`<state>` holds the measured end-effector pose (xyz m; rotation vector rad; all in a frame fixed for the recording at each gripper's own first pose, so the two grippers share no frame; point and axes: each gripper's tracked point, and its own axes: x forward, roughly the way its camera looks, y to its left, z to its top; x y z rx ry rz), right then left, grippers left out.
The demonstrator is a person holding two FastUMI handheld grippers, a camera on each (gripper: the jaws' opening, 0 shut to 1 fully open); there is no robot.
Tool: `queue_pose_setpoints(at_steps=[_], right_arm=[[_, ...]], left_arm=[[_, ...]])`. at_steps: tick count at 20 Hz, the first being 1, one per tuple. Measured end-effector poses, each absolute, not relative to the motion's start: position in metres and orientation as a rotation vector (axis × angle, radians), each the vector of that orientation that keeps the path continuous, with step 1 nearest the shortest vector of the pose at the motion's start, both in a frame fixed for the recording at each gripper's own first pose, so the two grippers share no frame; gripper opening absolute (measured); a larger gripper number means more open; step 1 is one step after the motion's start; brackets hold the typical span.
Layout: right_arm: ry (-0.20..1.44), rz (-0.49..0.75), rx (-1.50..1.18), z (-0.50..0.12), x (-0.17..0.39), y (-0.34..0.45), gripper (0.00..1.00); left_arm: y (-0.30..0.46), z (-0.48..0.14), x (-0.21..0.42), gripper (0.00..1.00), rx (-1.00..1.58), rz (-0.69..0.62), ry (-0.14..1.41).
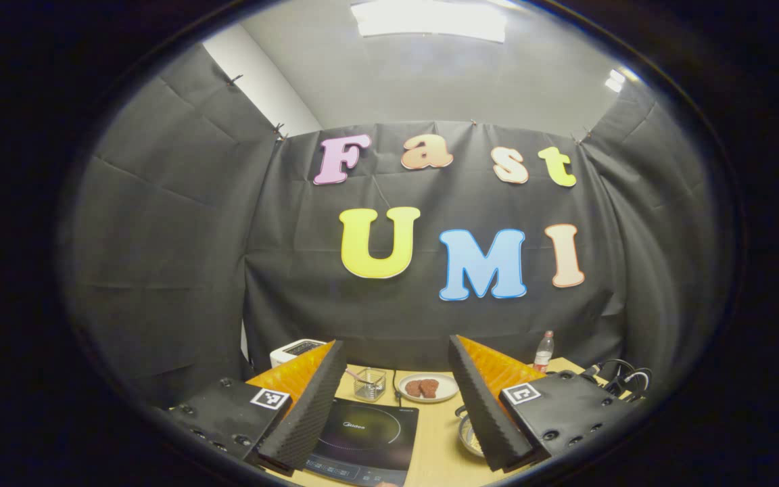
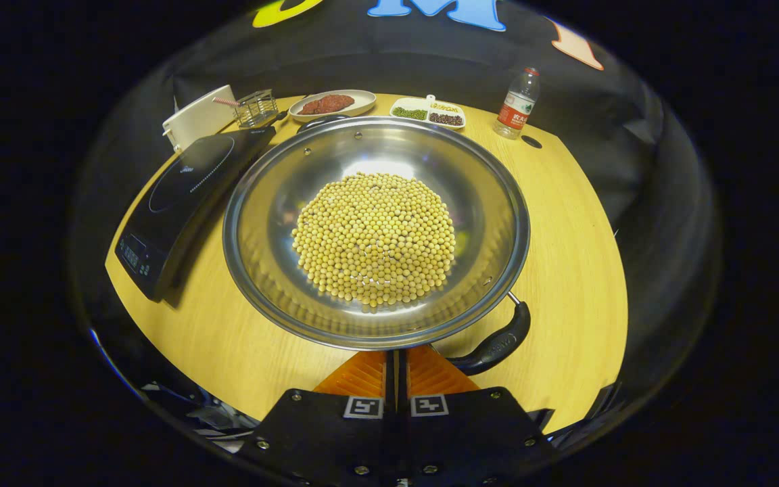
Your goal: First push the handle of the pot to place it horizontally, then grasp the pot with both hands and set it on the induction cooktop.
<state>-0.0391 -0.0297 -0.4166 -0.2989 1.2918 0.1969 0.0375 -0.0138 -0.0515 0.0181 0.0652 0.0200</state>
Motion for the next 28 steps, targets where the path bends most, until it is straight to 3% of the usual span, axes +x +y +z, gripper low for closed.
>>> queue_pose_setpoints(at_steps=[16, 17, 19, 20, 28], right_arm=[[1.06, 0.243, -0.626, -0.415, 0.027, -0.103, 0.01], [1.043, 0.251, -0.638, -0.417, 0.034, -0.105, 0.01], [1.015, 0.259, -0.635, -0.419, 0.046, -0.105, 0.01], [1.002, 0.256, -0.622, -0.418, 0.05, -0.107, 0.01], [0.872, 0.159, -0.468, -0.403, 0.074, -0.127, 0.0]], left_arm=[[-0.068, -0.081, 0.043, 1.0, 0.055, 0.073, 0.121], [-0.072, -0.082, 0.044, 0.96, 0.061, 0.079, 0.124], [-0.078, -0.084, 0.044, 0.92, 0.076, 0.092, 0.133], [-0.081, -0.088, 0.043, 1.0, 0.084, 0.101, 0.138], [-0.092, -0.114, 0.043, 0.99, 0.115, 0.14, 0.181]])
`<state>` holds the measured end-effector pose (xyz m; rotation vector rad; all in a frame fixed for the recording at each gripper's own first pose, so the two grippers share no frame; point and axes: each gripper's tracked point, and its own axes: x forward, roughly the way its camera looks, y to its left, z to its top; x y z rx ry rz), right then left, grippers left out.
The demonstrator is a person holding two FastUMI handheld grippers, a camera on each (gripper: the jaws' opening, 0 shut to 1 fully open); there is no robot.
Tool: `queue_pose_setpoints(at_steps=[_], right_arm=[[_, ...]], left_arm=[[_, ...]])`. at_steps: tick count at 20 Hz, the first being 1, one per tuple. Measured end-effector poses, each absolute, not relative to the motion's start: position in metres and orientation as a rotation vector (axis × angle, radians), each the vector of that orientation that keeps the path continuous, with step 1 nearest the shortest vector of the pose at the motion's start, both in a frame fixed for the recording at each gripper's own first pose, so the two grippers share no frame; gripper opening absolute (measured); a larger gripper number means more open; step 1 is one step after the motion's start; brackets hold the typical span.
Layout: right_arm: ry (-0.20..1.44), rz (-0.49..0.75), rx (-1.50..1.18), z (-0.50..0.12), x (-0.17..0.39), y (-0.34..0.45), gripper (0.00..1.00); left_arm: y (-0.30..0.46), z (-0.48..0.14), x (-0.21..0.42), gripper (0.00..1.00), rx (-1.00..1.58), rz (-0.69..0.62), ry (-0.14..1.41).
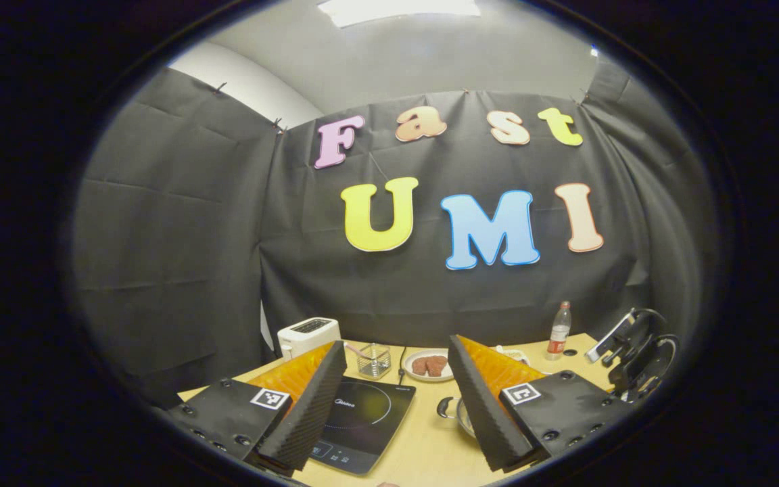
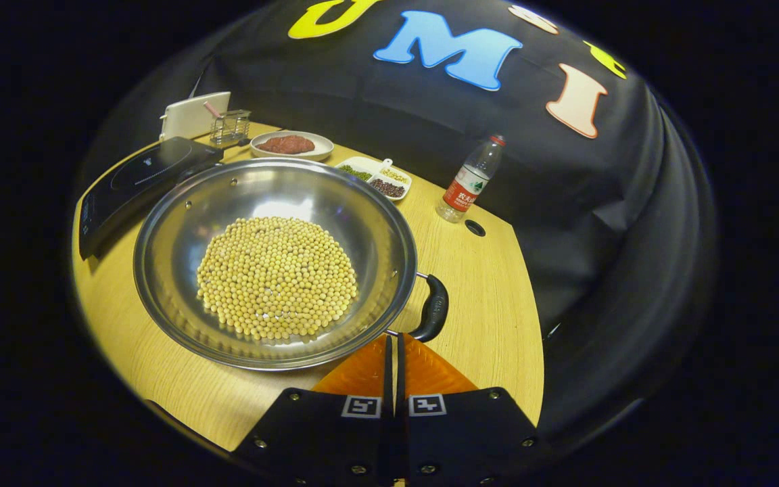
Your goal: First push the handle of the pot to place it horizontally, then grasp the pot with both hands and set it on the induction cooktop.
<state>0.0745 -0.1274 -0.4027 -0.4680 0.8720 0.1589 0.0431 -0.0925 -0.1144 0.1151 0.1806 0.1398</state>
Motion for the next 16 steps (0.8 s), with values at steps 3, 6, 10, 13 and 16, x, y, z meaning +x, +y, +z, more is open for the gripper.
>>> queue_pose_setpoints(at_steps=[3, 6, 10, 13, 16], right_arm=[[0.808, 0.169, -0.288, -0.38, 0.069, -0.121, 0.01], [0.774, 0.177, -0.13, -0.364, 0.064, -0.115, 0.41], [0.744, 0.115, -0.014, -0.351, 0.07, -0.114, 0.97], [0.768, 0.082, -0.009, -0.355, 0.075, -0.114, 0.96], [0.795, 0.039, -0.009, -0.363, 0.086, -0.115, 0.97]], left_arm=[[-0.099, -0.135, 0.055, 0.99, 0.113, 0.116, 0.215], [-0.106, -0.153, 0.075, 0.98, 0.087, 0.07, 0.224], [-0.112, -0.19, 0.106, 0.99, 0.048, 0.005, 0.282], [-0.116, -0.227, 0.131, 1.0, 0.046, -0.048, 0.357], [-0.123, -0.265, 0.151, 0.99, 0.04, -0.097, 0.434]])
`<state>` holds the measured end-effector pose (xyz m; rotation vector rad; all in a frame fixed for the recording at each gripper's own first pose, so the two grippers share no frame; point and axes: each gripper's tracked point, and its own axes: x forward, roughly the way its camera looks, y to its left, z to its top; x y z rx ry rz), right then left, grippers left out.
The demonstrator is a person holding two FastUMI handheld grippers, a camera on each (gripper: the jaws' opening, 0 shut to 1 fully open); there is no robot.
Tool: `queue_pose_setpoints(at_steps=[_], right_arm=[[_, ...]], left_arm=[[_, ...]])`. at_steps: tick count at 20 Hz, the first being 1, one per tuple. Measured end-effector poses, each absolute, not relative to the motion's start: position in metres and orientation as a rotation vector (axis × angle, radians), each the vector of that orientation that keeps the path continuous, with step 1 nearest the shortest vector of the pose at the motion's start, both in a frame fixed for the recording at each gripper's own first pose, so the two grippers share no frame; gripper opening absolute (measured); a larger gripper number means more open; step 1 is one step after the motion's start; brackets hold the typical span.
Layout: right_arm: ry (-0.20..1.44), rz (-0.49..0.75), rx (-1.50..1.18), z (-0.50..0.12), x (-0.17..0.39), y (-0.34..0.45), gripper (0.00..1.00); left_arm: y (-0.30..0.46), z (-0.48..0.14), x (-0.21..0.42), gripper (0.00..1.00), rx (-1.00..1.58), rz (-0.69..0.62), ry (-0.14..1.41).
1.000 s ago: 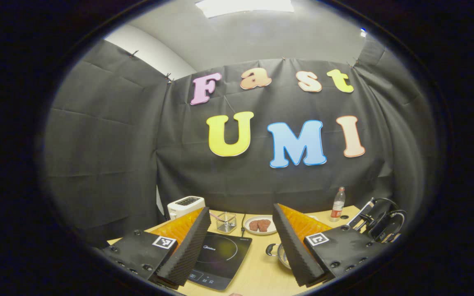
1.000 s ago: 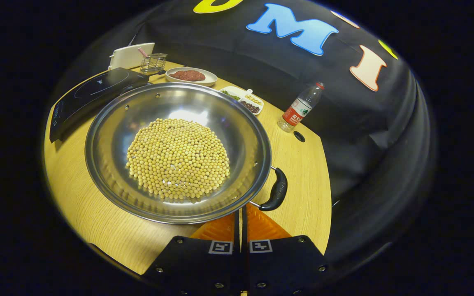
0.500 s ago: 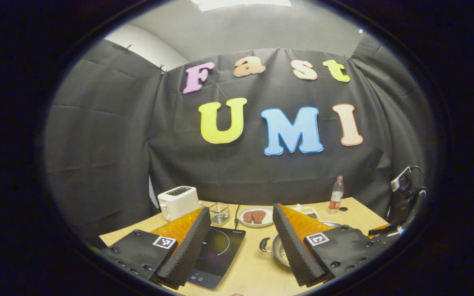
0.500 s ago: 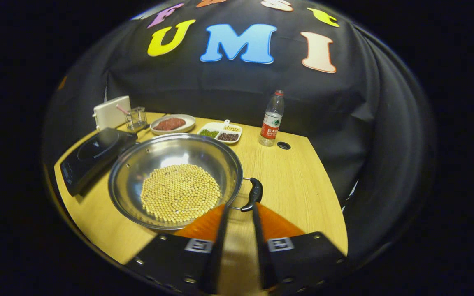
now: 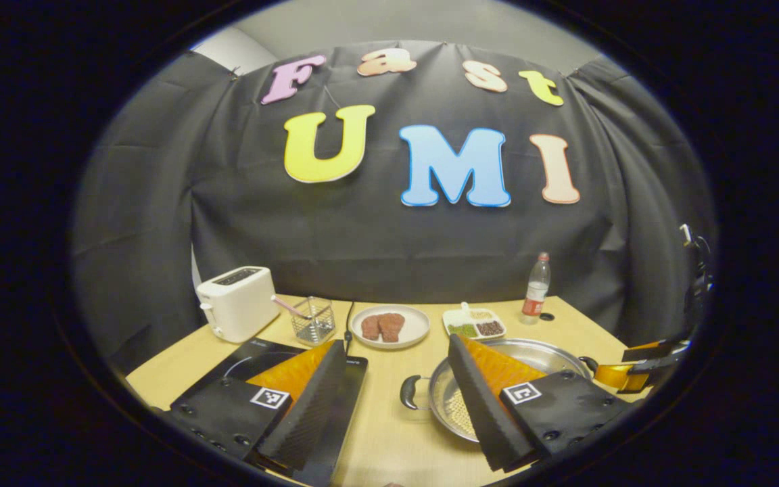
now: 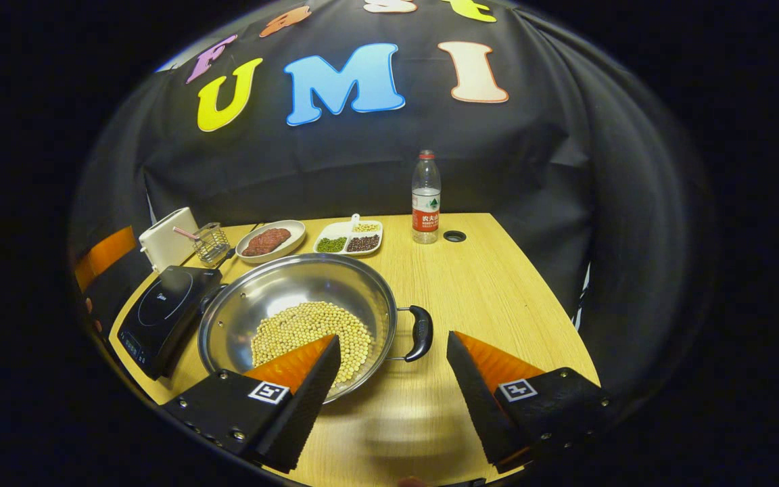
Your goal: First push the handle of the pot to place it horizontally, then grasp the pot with both hands and set it on the induction cooktop.
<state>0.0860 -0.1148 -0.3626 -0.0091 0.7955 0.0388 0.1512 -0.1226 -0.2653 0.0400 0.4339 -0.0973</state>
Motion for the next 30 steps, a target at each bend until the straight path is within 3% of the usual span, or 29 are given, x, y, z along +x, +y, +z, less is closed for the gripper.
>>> queue_pose_setpoints(at_steps=[10, 26, 27, 28, 29, 30], right_arm=[[0.904, -0.093, -0.003, -0.399, 0.113, -0.117, 0.97], [0.976, -0.16, -0.051, -0.435, 0.132, -0.128, 0.93], [0.985, -0.158, -0.063, -0.437, 0.13, -0.129, 0.84], [0.99, -0.155, -0.072, -0.439, 0.129, -0.129, 0.82], [0.982, -0.151, -0.07, -0.438, 0.13, -0.128, 0.84], [0.983, -0.15, -0.069, -0.439, 0.13, -0.13, 0.71]], left_arm=[[-0.136, -0.382, 0.189, 0.99, 0.02, -0.227, 0.677], [-0.15, -0.45, 0.198, 1.0, 0.016, -0.279, 0.829], [-0.152, -0.45, 0.198, 0.93, 0.017, -0.281, 0.83], [-0.154, -0.45, 0.198, 0.94, 0.018, -0.286, 0.829], [-0.157, -0.45, 0.198, 0.87, 0.022, -0.291, 0.83], [-0.158, -0.449, 0.197, 0.81, 0.026, -0.296, 0.83]])
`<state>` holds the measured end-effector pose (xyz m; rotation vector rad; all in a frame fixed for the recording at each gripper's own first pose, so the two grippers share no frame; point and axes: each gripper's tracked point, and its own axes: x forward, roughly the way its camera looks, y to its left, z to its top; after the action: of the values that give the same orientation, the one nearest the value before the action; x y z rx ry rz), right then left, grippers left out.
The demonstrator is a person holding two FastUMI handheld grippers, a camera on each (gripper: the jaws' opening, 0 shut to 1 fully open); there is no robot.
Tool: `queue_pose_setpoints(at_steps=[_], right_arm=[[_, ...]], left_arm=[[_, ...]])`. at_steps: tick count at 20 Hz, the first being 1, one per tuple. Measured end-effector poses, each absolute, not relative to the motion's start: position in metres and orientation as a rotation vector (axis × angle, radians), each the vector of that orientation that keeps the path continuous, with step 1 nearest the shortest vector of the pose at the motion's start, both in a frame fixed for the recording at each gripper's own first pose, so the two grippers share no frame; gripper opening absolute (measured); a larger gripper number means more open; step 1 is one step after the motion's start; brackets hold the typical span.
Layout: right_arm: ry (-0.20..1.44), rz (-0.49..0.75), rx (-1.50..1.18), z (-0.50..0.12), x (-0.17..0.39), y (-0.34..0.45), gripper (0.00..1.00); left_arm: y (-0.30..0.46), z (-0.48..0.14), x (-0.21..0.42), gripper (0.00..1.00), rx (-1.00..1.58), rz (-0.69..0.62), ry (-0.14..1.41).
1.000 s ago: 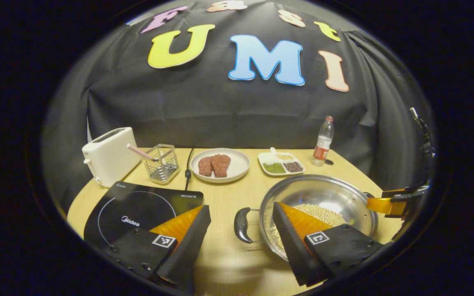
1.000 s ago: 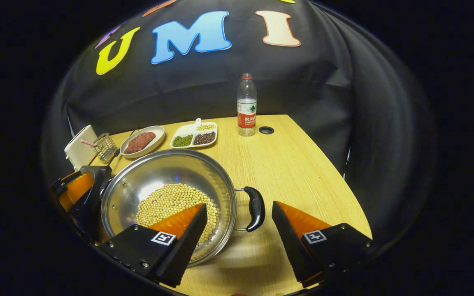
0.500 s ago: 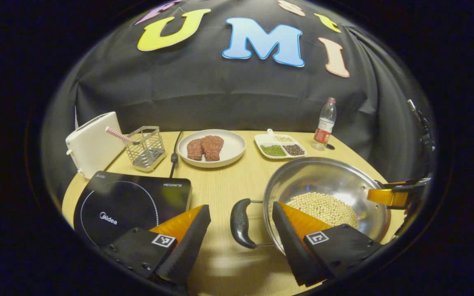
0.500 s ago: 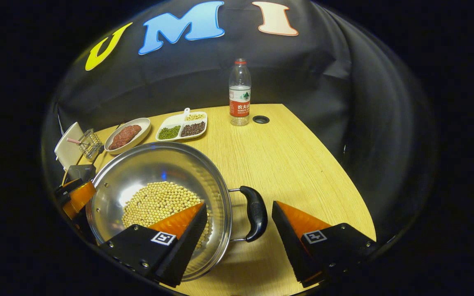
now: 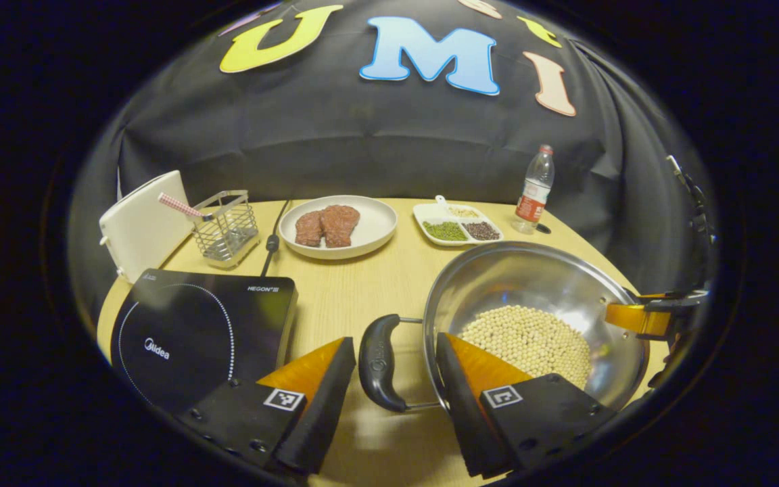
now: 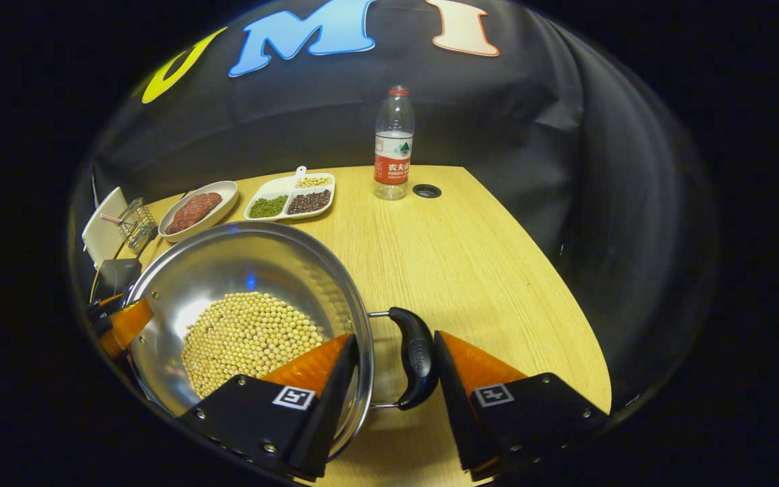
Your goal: First push the handle of the pot to place it horizontally, then grasp the pot with both hands and set it on the induction cooktop.
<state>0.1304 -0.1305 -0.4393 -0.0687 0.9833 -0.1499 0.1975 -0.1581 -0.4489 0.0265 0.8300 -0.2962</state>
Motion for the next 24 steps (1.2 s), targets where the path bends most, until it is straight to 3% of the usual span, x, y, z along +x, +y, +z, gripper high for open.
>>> queue_pose_setpoints(at_steps=[3, 5, 8, 9, 10, 24], right_arm=[[0.979, -0.131, -0.058, -0.439, 0.129, -0.127, 0.64], [0.975, -0.111, -0.036, -0.438, 0.131, -0.126, 0.59], [0.966, -0.102, -0.052, -0.436, 0.129, -0.127, 0.53], [0.966, -0.107, -0.053, -0.435, 0.127, -0.127, 0.53], [0.974, -0.105, -0.057, -0.433, 0.124, -0.128, 0.53], [0.87, -0.005, -0.07, -0.363, 0.095, -0.118, 0.52]], left_arm=[[-0.16, -0.448, 0.198, 0.67, 0.031, -0.29, 0.83], [-0.161, -0.45, 0.198, 0.69, 0.028, -0.283, 0.829], [-0.161, -0.448, 0.198, 0.6, 0.042, -0.276, 0.83], [-0.161, -0.448, 0.197, 0.63, 0.05, -0.277, 0.829], [-0.161, -0.449, 0.196, 0.6, 0.051, -0.275, 0.829], [-0.144, -0.368, 0.143, 0.59, 0.037, -0.178, 0.729]])
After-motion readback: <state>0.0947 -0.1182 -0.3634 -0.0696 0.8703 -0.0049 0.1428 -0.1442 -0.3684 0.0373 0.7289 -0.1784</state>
